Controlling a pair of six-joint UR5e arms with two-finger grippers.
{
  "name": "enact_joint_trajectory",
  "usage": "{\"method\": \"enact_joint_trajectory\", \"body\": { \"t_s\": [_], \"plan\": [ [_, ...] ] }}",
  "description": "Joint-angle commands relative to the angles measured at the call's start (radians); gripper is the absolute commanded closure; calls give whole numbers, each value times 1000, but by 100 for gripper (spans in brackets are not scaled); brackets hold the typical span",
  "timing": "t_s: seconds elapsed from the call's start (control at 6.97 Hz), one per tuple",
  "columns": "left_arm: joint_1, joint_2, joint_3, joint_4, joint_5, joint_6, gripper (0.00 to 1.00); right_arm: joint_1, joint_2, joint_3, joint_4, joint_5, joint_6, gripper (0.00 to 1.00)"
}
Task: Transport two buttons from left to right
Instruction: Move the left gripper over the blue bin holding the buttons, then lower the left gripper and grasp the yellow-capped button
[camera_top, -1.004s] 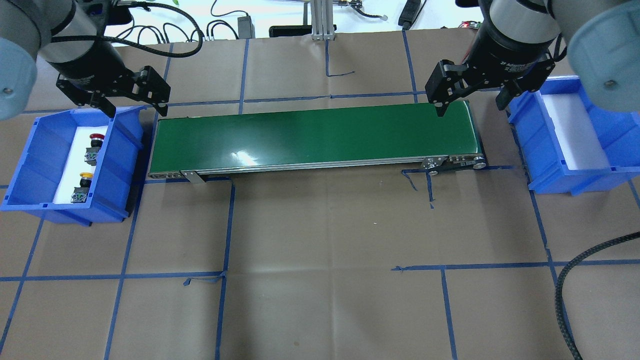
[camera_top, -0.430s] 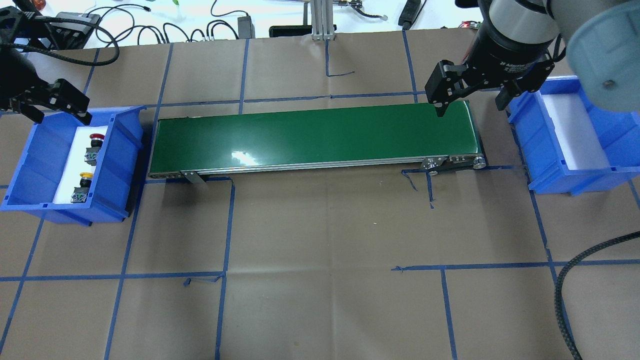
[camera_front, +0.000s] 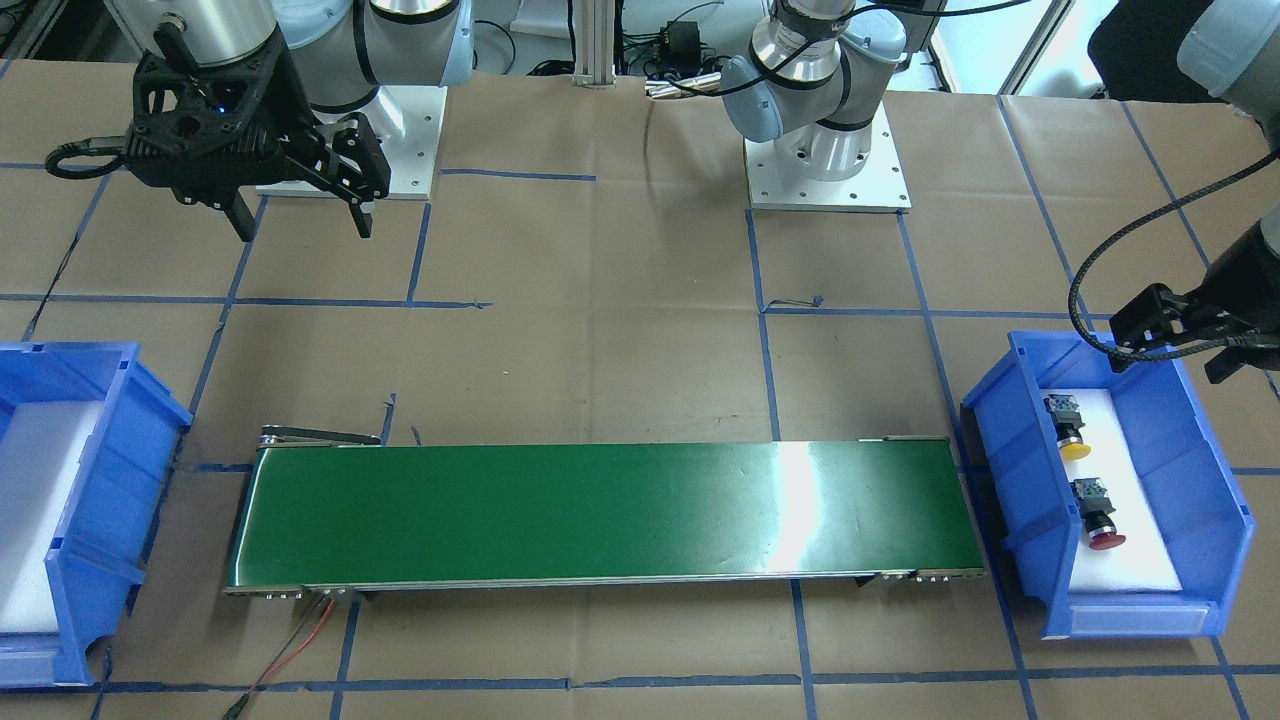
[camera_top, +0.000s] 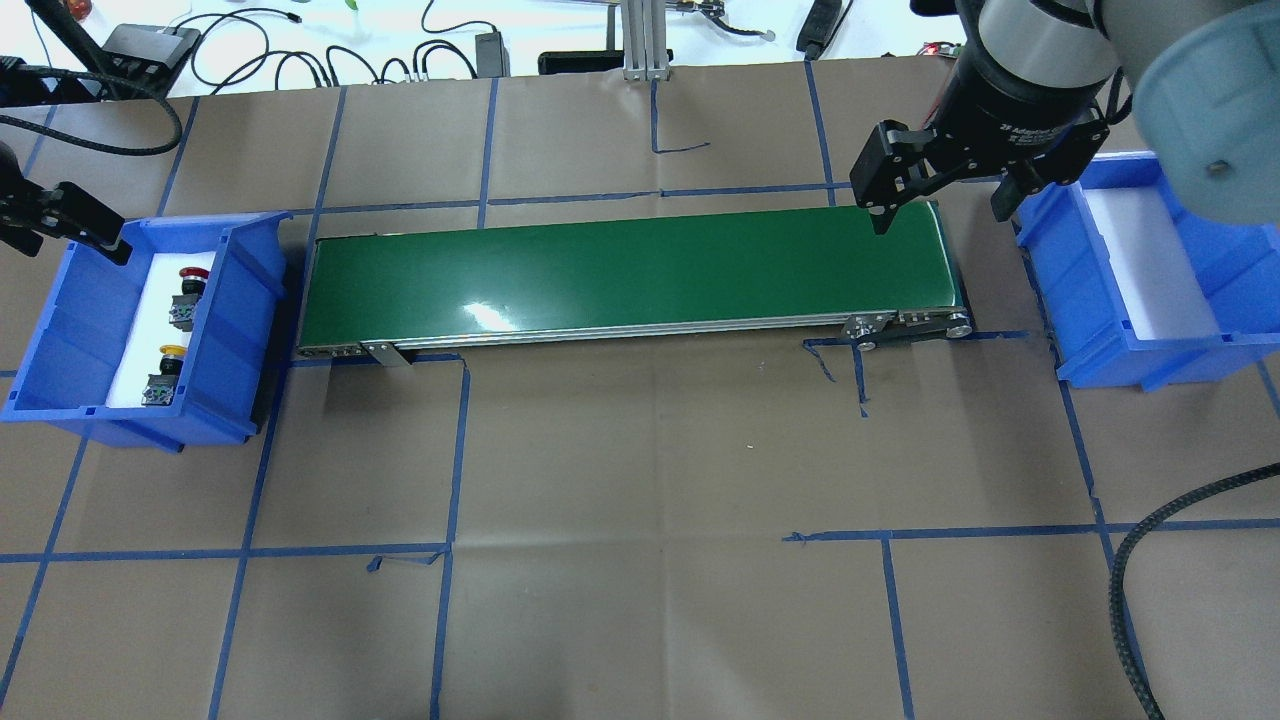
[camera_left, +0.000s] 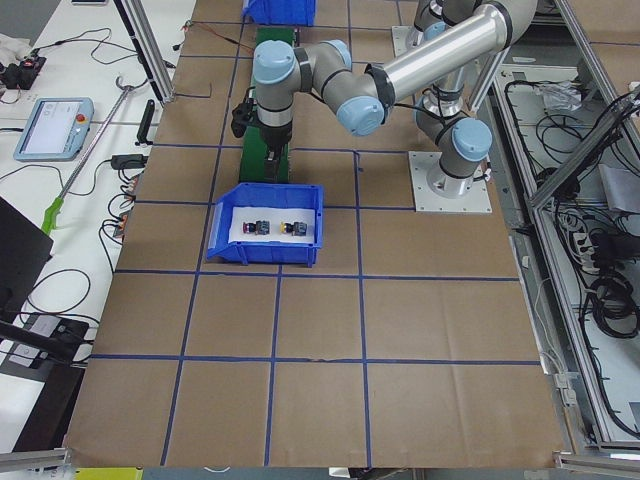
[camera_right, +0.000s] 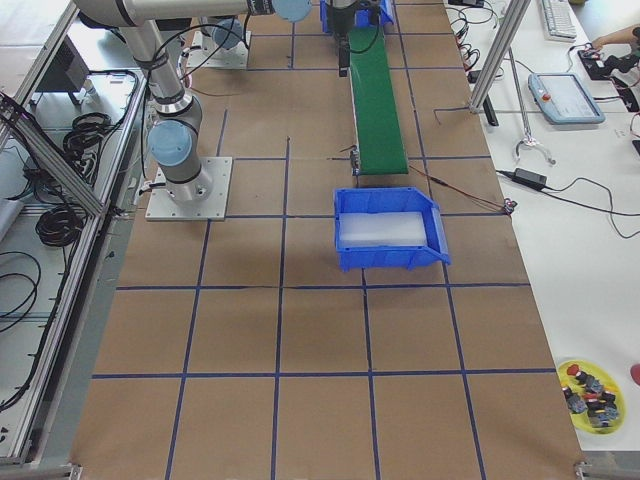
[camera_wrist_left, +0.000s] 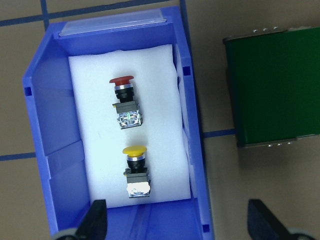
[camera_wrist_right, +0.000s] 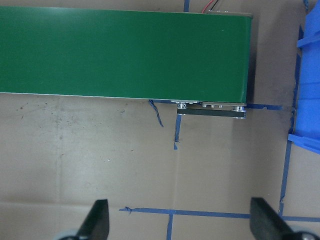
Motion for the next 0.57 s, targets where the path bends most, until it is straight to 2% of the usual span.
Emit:
{"method": "enact_joint_trajectory", "body": {
  "t_s": [0.0, 0.43],
  "plan": [
    [29, -43, -3, 35, -4, 25, 0, 0, -1, 0, 0, 0, 0, 0],
    [64, -69, -130, 248, -13, 46, 0, 0, 1, 0, 0, 0, 0, 0]
  ]
}}
